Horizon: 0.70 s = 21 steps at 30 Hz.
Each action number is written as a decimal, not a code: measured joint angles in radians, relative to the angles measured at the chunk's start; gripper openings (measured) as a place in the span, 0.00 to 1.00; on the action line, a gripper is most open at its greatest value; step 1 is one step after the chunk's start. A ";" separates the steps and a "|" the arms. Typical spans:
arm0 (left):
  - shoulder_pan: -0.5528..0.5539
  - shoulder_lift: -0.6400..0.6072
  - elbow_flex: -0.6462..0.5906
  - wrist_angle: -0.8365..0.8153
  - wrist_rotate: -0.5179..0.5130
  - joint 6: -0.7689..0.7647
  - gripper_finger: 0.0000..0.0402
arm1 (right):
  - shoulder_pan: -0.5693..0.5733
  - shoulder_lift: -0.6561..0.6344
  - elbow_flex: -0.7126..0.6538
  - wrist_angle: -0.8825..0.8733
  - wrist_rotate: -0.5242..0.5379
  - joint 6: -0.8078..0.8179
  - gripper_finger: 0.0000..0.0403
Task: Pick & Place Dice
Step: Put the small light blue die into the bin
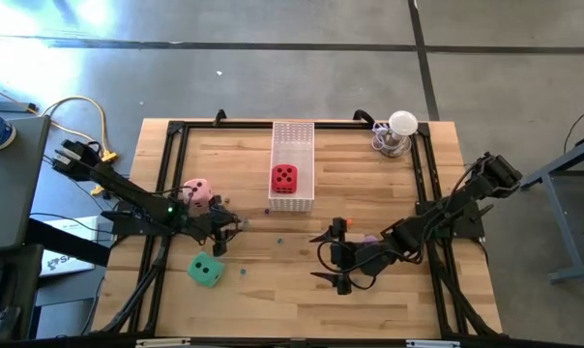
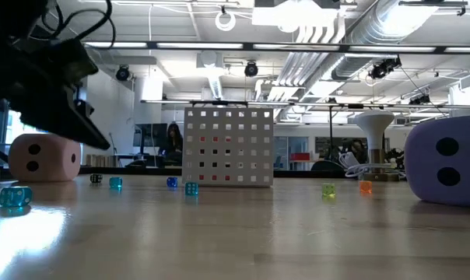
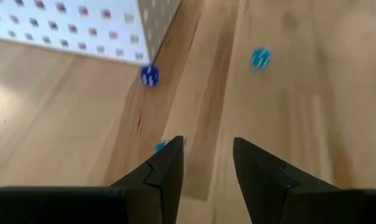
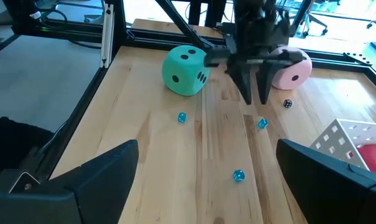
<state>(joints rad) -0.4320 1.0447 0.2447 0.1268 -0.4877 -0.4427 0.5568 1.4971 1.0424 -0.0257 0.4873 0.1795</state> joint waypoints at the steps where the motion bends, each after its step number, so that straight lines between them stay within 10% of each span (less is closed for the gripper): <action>1: 0.000 0.020 0.000 0.001 -0.004 0.000 0.33 | 0.000 0.000 0.000 0.000 0.000 0.000 0.92; 21: 0.074 0.163 0.000 0.064 -0.028 -0.110 0.33 | 0.000 0.000 0.000 0.000 0.000 0.000 0.92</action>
<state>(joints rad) -0.3582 1.2072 0.2447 0.1908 -0.5161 -0.5522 0.5568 1.4971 1.0424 -0.0257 0.4870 0.1795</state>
